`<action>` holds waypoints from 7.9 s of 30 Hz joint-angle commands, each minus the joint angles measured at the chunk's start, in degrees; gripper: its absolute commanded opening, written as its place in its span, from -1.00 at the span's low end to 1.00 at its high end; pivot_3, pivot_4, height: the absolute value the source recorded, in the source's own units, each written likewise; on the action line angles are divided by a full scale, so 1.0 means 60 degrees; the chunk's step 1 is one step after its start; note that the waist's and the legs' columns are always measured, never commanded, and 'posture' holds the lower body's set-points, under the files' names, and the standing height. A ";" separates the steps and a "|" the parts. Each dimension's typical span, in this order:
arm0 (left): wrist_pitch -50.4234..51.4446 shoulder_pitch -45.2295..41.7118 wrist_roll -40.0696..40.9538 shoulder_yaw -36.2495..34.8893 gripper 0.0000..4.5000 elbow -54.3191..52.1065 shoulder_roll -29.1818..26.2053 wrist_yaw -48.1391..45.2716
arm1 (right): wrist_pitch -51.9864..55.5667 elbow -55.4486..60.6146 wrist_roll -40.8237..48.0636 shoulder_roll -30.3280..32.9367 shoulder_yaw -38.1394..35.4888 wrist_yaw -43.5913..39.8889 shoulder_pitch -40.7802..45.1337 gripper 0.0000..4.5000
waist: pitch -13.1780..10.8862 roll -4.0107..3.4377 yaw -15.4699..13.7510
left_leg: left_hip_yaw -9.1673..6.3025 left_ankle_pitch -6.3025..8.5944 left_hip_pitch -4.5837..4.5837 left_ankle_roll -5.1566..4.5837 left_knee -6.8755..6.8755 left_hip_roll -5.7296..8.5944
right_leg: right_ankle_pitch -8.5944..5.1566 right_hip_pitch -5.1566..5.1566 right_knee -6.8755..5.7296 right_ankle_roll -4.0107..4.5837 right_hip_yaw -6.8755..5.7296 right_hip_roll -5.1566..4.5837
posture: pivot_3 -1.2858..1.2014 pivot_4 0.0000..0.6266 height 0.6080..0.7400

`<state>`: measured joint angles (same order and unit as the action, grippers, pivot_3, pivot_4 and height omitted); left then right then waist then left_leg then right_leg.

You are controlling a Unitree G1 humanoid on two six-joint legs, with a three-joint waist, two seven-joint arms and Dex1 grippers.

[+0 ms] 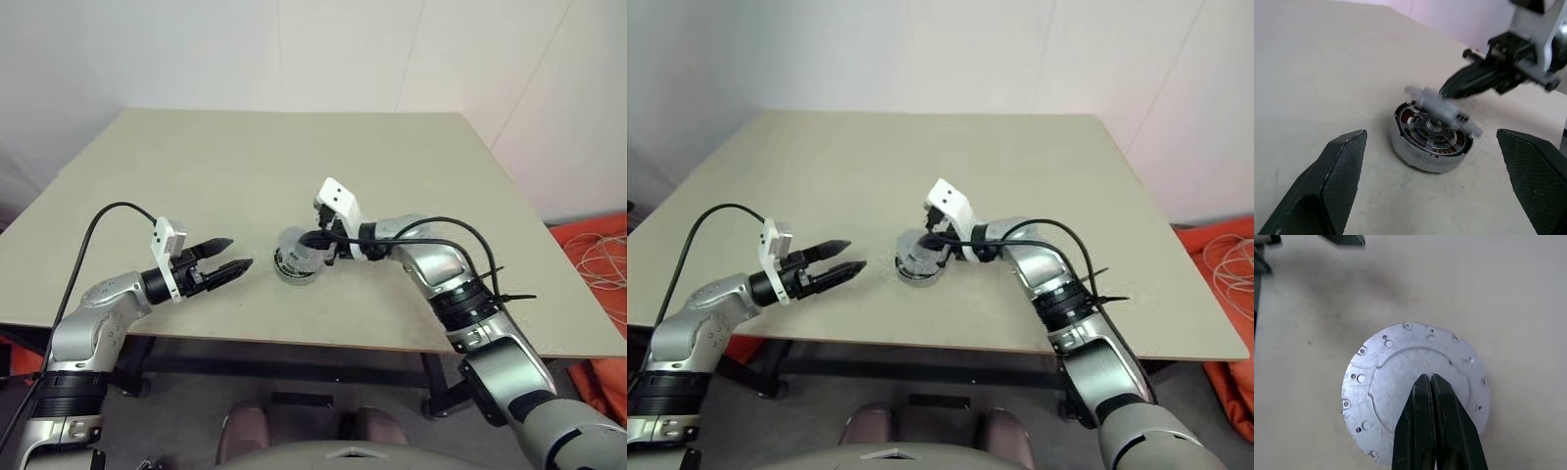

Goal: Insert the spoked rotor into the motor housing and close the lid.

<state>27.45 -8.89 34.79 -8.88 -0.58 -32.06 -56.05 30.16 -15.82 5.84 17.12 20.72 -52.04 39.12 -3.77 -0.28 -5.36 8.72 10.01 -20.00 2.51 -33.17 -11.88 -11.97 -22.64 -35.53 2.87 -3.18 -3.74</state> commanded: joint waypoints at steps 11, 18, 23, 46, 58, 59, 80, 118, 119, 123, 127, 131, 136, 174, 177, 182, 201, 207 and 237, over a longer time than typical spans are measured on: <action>-0.0101 0.0001 0.0148 -0.0259 1.00 -0.0420 -0.0031 0.0109 | -0.1173 -0.0498 -0.0182 -0.0327 -0.0626 0.0402 0.0472 -0.98 | 0.0000 0.0001 -0.0004 | -0.0001 0.0000 0.0004 0.0001 -0.0001 0.0000 | 0.0000 0.0004 -0.0003 0.0000 0.0000 0.0000 | 0.03 -1.00 1.00; -0.0137 0.0101 0.0015 -0.0141 1.00 -0.0362 -0.0180 -0.0077 | -0.1351 -0.0290 0.0672 -0.0315 -0.1231 -0.0361 -0.0024 -0.98 | 0.0000 0.0003 -0.0004 | -0.0001 0.0001 0.0001 -0.0001 0.0003 -0.0001 | 0.0001 0.0001 -0.0003 0.0001 0.0000 0.0001 | 0.03 -1.00 1.00; -0.0381 0.0227 -0.0068 -0.0190 1.00 -0.0355 -0.0255 -0.0230 | -0.1092 -0.0115 0.0982 -0.0344 -0.1411 -0.0537 -0.0192 -0.30 | 0.0000 0.0003 -0.0010 | -0.0001 0.0001 0.0002 -0.0001 0.0002 -0.0002 | 0.0000 0.0001 -0.0003 0.0000 0.0000 0.0001 | 0.03 -1.00 1.00; -0.2113 0.0658 -0.0738 -0.0128 1.00 0.0090 -0.0709 -0.1331 | -0.2696 -0.1521 -0.0210 -0.0524 -0.0656 -0.0543 -0.0214 0.97 | 0.0000 0.0004 -0.0005 | 0.0000 0.0000 0.0003 0.0001 0.0006 -0.0002 | -0.0001 -0.0002 -0.0002 0.0000 0.0000 0.0001 | 0.03 -1.00 1.00; -0.2025 0.0584 -0.0636 -0.0164 1.00 0.0171 -0.0603 -0.1210 | -0.2801 -0.1681 -0.0357 -0.0645 -0.0749 -0.0521 -0.0070 0.41 | 0.0001 0.0005 -0.0011 | 0.0000 0.0000 0.0005 0.0001 0.0006 -0.0002 | -0.0001 0.0001 -0.0002 0.0000 0.0000 0.0000 | 0.03 -1.00 1.00; -0.2022 0.0582 -0.0640 -0.0161 1.00 0.0175 -0.0601 -0.1203 | -0.2771 -0.1635 -0.0342 -0.0645 -0.0761 -0.0533 -0.0072 0.40 | 0.0001 0.0005 -0.0010 | 0.0000 0.0000 0.0006 0.0001 0.0006 -0.0002 | -0.0001 0.0001 -0.0002 0.0000 0.0000 0.0000 | 0.03 -1.00 1.00; -0.2001 0.0527 -0.0701 -0.0070 1.00 0.0213 -0.0510 -0.1204 | -0.1972 -0.0984 -0.0393 -0.0246 -0.0615 -0.0889 0.0074 0.40 | 0.0000 0.0005 -0.0034 | -0.0001 0.0000 0.0000 0.0000 0.0006 -0.0001 | 0.0000 -0.0001 -0.0003 0.0001 0.0001 -0.0001 | 0.03 -1.00 1.00; -0.1915 0.0465 -0.0714 -0.0007 1.00 0.0128 -0.0441 -0.1113 | -0.1411 -0.1364 -0.0844 -0.0121 -0.0207 -0.0658 0.0010 0.40 | 0.0001 0.0006 -0.0036 | -0.0002 0.0000 0.0006 0.0001 0.0006 -0.0001 | -0.0001 0.0007 -0.0003 0.0000 0.0002 -0.0003 | 0.03 -1.00 1.00; -0.1918 0.0456 -0.0720 -0.0002 1.00 0.0137 -0.0438 -0.1113 | -0.1391 -0.1386 -0.0845 -0.0126 -0.0198 -0.0650 0.0016 0.40 | 0.0001 0.0006 -0.0036 | -0.0003 0.0000 0.0007 0.0001 0.0006 -0.0001 | -0.0001 0.0008 -0.0002 0.0000 0.0002 -0.0003 | 0.03 -1.00 1.00; -0.1975 0.0311 -0.0835 0.0033 1.00 0.0219 -0.0359 -0.0940 | -0.1209 -0.1431 -0.0886 -0.0118 -0.0089 -0.0653 0.0016 0.40 | 0.0001 0.0007 -0.0035 | -0.0004 0.0000 0.0013 0.0001 0.0006 -0.0001 | -0.0001 0.0014 -0.0002 0.0000 0.0002 -0.0004 | 0.03 -1.00 1.00; -0.1997 -0.0294 -0.0909 0.0089 0.92 0.0669 -0.0143 -0.0718 | -0.1308 -0.1471 -0.0854 -0.0171 -0.0127 -0.0607 0.0043 0.40 | 0.0001 0.0007 -0.0040 | -0.0005 0.0000 0.0033 0.0001 0.0006 0.0000 | -0.0002 0.0036 -0.0001 -0.0001 0.0003 -0.0005 | 0.03 -1.00 1.00; -0.2395 -0.0998 -0.1289 0.0430 0.44 0.1240 0.0119 -0.0803 | -0.1367 -0.1571 -0.0860 -0.0180 -0.0131 -0.0604 0.0106 0.40 | 0.0002 0.0008 -0.0041 | -0.0006 0.0000 0.0040 0.0001 0.0005 0.0000 | -0.0002 0.0044 0.0000 -0.0002 0.0003 -0.0006 | 0.03 -1.00 1.00; -0.3029 -0.2437 -0.2108 0.1225 -0.32 0.2840 0.1200 -0.0439 | -0.1402 -0.1671 -0.0834 -0.0239 -0.0168 -0.0565 0.0198 0.40 | 0.0004 0.0011 -0.0048 | -0.0008 -0.0001 0.0043 0.0001 0.0005 0.0001 | -0.0002 0.0053 0.0002 -0.0002 0.0003 -0.0014 | 0.03 -1.00 1.00; -0.3088 -0.3666 -0.4186 0.2561 -1.00 0.5263 0.2322 0.0055 | -0.0647 -0.0711 -0.0332 0.0037 -0.0464 -0.0928 0.0052 0.99 | 0.0006 0.0014 -0.0077 | -0.0007 0.0000 0.0037 -0.0002 0.0011 0.0017 | -0.0003 0.0055 0.0006 -0.0007 -0.0006 -0.0073 | 0.03 -1.00 1.00; -0.3057 -0.3677 -0.4193 0.2575 -1.00 0.5262 0.2348 0.0074 | -0.0600 -0.0639 -0.0299 0.0124 -0.0685 -0.0809 0.0168 0.99 | 0.0006 0.0014 -0.0089 | -0.0007 0.0002 0.0029 -0.0006 0.0014 0.0017 | -0.0003 0.0051 0.0008 -0.0007 -0.0007 -0.0074 | 0.03 -1.00 1.00; -0.3014 -0.3686 -0.4219 0.2599 -1.00 0.5217 0.2391 0.0077 | 0.0797 0.0364 0.0992 0.0291 -0.1597 -0.1303 0.0212 0.99 | 0.0005 0.0013 -0.0120 | -0.0006 0.0003 0.0015 -0.0007 0.0015 0.0018 | -0.0003 0.0041 0.0012 -0.0007 -0.0009 -0.0074 | 0.03 -1.00 1.00; -0.3087 -0.3629 -0.4212 0.2655 -1.00 0.5252 0.2452 -0.0097 | 1.0294 -0.0134 0.4411 -0.0062 -0.7443 0.1651 -0.0347 0.99 | 0.0014 -0.0002 -0.0416 | 0.0003 0.0005 0.0015 -0.0010 0.0044 0.0018 | -0.0011 0.0043 0.0058 -0.0023 -0.0013 -0.0076 | 0.03 -1.00 1.00; -0.3129 -0.3617 -0.4228 0.2646 -1.00 0.5220 0.2413 -0.0125 | 1.0174 -0.1140 0.4207 -0.1154 -0.8559 0.3025 -0.0266 0.99 | 0.0020 -0.0012 -0.0443 | 0.0005 -0.0018 0.0013 0.0029 0.0078 0.0019 | -0.0011 0.0029 0.0065 -0.0023 -0.0018 -0.0077 | 0.03 -1.00 1.00; -0.2882 -0.3538 -0.4155 0.2515 -1.00 0.4979 0.2373 -0.0024 | 1.0236 -0.1445 0.4904 -0.2480 -1.0085 0.4710 0.0067 -0.54 | 0.0026 -0.0024 -0.0529 | 0.0019 -0.0048 -0.0001 0.0080 0.0180 0.0017 | -0.0010 -0.0023 0.0114 -0.0023 -0.0024 -0.0076 | 0.03 -1.00 1.00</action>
<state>9.49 -30.31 10.19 5.43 29.54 -18.03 -56.13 90.83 -26.04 32.59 2.89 -39.83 -23.45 38.31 -3.62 -0.42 -8.53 8.84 9.72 -20.00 3.00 -32.09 -11.78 -12.03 -22.78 -34.85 2.73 -3.33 -4.20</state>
